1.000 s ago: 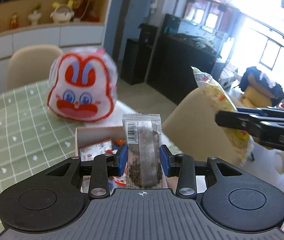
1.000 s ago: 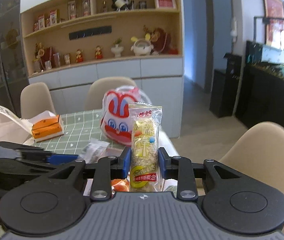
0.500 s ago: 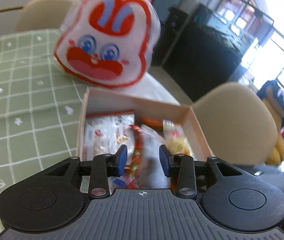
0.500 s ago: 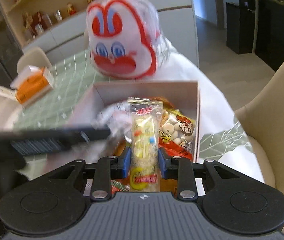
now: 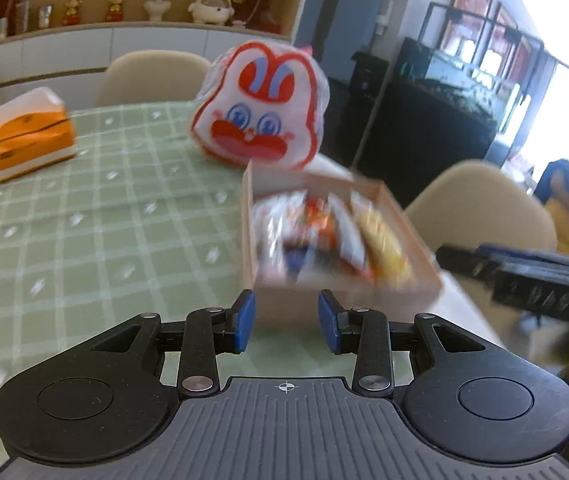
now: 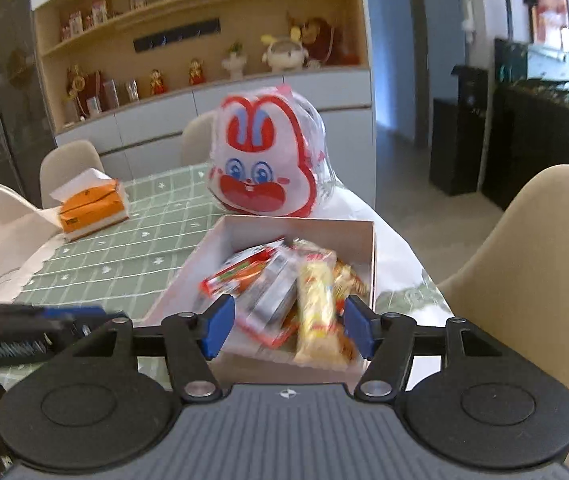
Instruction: Organize snacks
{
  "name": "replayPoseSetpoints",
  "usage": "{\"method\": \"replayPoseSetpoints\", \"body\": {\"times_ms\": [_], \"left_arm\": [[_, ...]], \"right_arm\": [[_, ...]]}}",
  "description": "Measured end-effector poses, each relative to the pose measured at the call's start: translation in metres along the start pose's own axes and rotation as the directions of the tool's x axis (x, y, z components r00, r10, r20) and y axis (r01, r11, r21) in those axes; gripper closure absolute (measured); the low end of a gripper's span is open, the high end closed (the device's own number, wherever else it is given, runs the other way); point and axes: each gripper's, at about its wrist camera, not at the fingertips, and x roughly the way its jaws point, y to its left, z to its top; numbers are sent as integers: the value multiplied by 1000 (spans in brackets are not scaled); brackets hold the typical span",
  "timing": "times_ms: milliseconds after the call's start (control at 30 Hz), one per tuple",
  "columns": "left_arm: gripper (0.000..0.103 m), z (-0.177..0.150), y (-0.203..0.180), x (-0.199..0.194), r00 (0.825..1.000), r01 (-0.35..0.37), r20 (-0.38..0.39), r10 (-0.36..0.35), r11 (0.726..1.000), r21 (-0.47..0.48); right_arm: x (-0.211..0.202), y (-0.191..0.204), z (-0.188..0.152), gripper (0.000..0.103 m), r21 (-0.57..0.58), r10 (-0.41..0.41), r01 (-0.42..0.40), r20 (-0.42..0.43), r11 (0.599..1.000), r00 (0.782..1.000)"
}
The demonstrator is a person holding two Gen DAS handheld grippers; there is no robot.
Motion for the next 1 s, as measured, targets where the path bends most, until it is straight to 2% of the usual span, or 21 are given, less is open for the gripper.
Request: {"method": "replayPoseSetpoints", "body": {"times_ms": [67,167,200,233,267,400,567,733,1000], "left_arm": [[65,-20,-4,-20,1000,6,-8,-6,1000,29],[65,-48,-16,-51,1000,-7,14,6,992,129],[71,-55,-21,-59,1000,-1,18,-2,986,164],[81,-61,-26,-67,1000,6,24,-11,982,190],[85,-64,-29,-73,999,15,29,-21,980,200],[85,-69,-37,-91,997,16,70,-32,977,214],[86,-78,-48,-102,995,-41,101,18,972,231],[86,-79,-48,-99,998,-1,55,-11,976,216],[86,-84,-45,-95,1000,1,13,-4,983,183]], "right_arm": [[-23,15,-17,36,19,-18,18,1,1000,1000],[-49,31,-44,34,65,-20,21,-23,998,1000],[-56,36,-52,33,71,-29,32,-43,997,999],[-61,42,-60,33,76,-43,48,-62,996,997],[-66,46,-66,33,82,-53,59,-77,995,996],[-85,53,-84,33,87,-64,72,-94,994,994],[-100,52,-92,33,79,-96,102,-72,992,993],[-104,46,-94,33,104,-84,92,-76,990,994],[-103,51,-98,33,86,-58,66,-99,994,993]]}}
